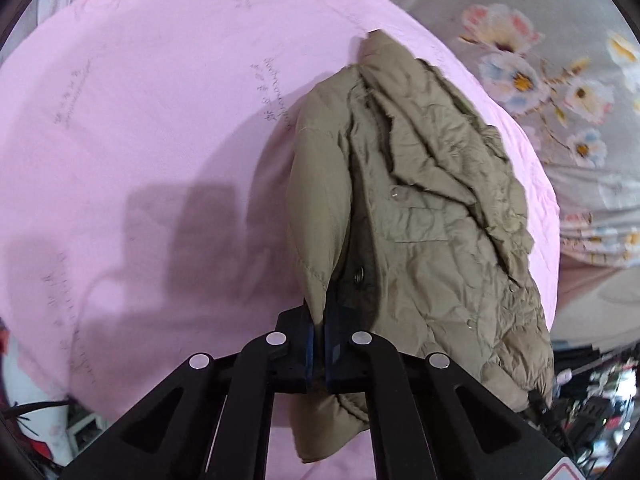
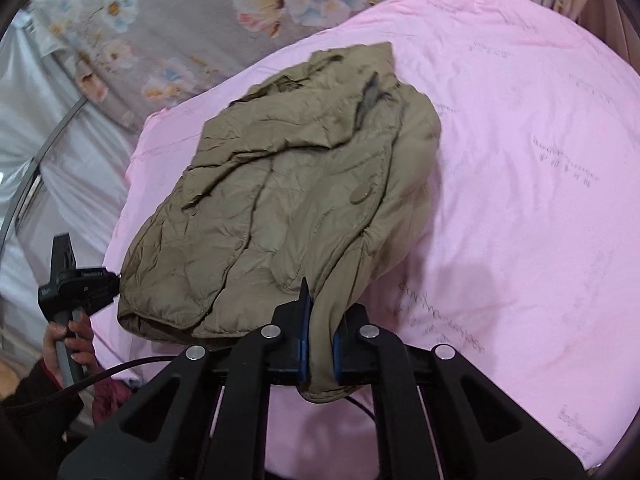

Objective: Fold large clothes

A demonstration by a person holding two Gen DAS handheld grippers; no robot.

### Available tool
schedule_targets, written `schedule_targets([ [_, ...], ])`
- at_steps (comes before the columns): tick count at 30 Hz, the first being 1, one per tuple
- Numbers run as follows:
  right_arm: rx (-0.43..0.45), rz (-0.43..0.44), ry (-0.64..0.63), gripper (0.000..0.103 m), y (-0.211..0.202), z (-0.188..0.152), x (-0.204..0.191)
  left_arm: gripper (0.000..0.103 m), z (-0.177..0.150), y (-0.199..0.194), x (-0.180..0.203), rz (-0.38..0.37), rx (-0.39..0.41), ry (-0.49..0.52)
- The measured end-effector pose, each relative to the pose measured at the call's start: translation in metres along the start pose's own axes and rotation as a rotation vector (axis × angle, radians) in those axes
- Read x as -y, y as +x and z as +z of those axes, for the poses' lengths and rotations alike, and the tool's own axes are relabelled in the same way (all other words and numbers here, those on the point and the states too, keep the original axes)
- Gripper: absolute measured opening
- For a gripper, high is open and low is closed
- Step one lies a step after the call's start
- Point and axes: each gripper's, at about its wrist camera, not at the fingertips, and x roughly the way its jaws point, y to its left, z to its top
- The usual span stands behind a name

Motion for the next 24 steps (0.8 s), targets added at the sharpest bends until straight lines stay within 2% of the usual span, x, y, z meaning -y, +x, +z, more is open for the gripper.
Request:
schedule_targets([
  [3, 0.001, 0.026, -0.069, 0.007, -0.041, -0.003, -0.017, 0.0, -0.012, -0.042, 0.005, -0.048, -0.004, 0.022],
  [5, 0.044, 0.06, -0.09, 0.007, -0.071, 0.007, -0.028, 0.0, -0.013, -0.078, 0.016, -0.096, 0.031, 0.027],
  [8, 0.188, 0.095, -0.13, 0.007, -0.108, 0.048, -0.047, 0.0, 0.012, -0.126, 0.049, -0.17, 0.159, 0.063],
  [11, 0.314, 0.116, -0.124, 0.007, -0.112, 0.1, -0.05, 0.001, 0.045, -0.143, 0.083, -0.189, 0.28, 0.131],
  [14, 0.375, 0.114, -0.055, 0.007, -0.077, 0.156, -0.034, 0.001, 0.086, -0.123, 0.119, -0.117, 0.37, 0.202],
  [18, 0.324, 0.048, 0.062, 0.009, -0.006, 0.208, -0.007, 0.003, 0.14, -0.05, 0.15, 0.003, 0.328, 0.178],
  [19, 0.326, 0.058, 0.08, 0.01, 0.002, 0.211, -0.004, 0.003, 0.149, -0.034, 0.152, 0.061, 0.327, 0.167],
  [20, 0.338, 0.072, 0.106, 0.013, 0.008, 0.212, -0.001, 0.003, 0.154, -0.024, 0.149, 0.083, 0.324, 0.155],
  [22, 0.374, 0.114, 0.156, 0.017, 0.008, 0.215, 0.004, 0.006, 0.165, -0.011, 0.138, 0.111, 0.342, 0.121],
  [24, 0.414, 0.171, 0.202, 0.018, 0.001, 0.217, 0.013, 0.01, 0.175, -0.007, 0.129, 0.105, 0.355, 0.069],
])
